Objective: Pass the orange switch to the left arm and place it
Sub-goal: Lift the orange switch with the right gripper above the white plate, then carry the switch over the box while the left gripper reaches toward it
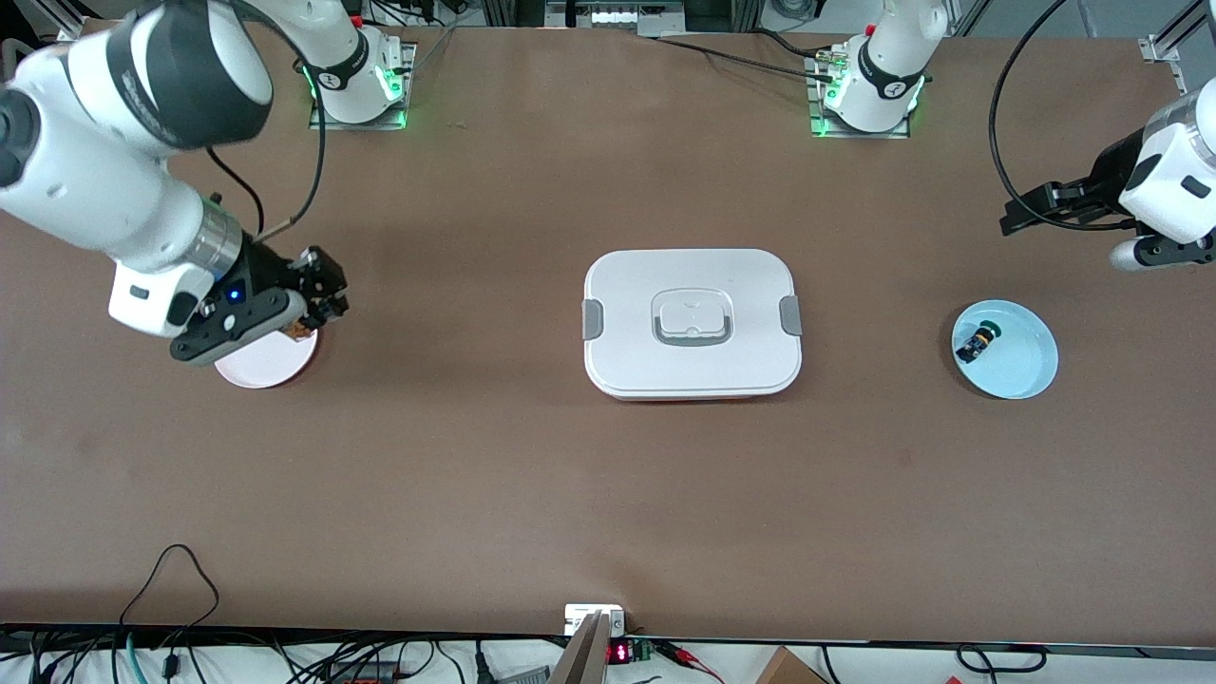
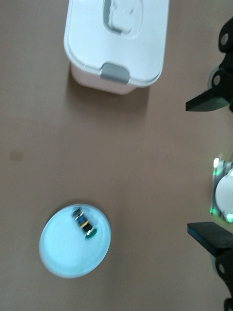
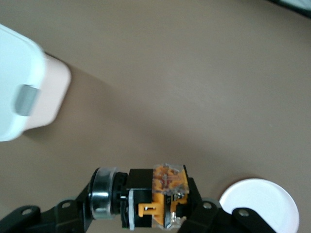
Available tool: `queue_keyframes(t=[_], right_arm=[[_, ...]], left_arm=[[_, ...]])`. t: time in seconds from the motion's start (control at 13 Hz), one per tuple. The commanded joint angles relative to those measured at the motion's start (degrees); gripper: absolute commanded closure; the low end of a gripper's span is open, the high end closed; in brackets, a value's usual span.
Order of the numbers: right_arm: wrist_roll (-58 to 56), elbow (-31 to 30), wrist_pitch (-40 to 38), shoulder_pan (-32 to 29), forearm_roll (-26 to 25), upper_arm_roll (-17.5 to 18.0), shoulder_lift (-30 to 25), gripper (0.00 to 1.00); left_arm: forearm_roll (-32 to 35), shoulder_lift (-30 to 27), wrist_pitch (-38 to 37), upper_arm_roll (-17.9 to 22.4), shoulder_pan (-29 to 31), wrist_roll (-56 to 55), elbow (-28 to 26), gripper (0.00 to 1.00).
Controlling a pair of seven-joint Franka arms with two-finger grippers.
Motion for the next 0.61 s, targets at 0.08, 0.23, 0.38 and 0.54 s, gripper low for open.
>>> queue_keyframes(t=[0.08,0.23,0.38,0.54], right_arm=[[-6.28,5.78,-0.38,2.13,5.14,4.6,0.18,1.0],[-10.13,6.05,4.08,3.0,9.7,6.63,0.27,1.0],[-15.58,5.79,9.18,5.02,15.32,7.86,0.8,1.0],[-18.14,5.17,12.71,5.65,24.62,8.22,1.15,1.0]], left_arm=[[-20.17,10.73,-12.89,0.46,12.53,8.87,5.93,0.0],[-32.91,16.79,-17.99,0.46,15.98,8.79,5.93,0.0],[-44.26,21.73,-21.52,0.29,16.43,8.17,5.5,0.0],[-50.87,23.32,-21.36,-0.67,15.12,7.47,5.14,0.0]])
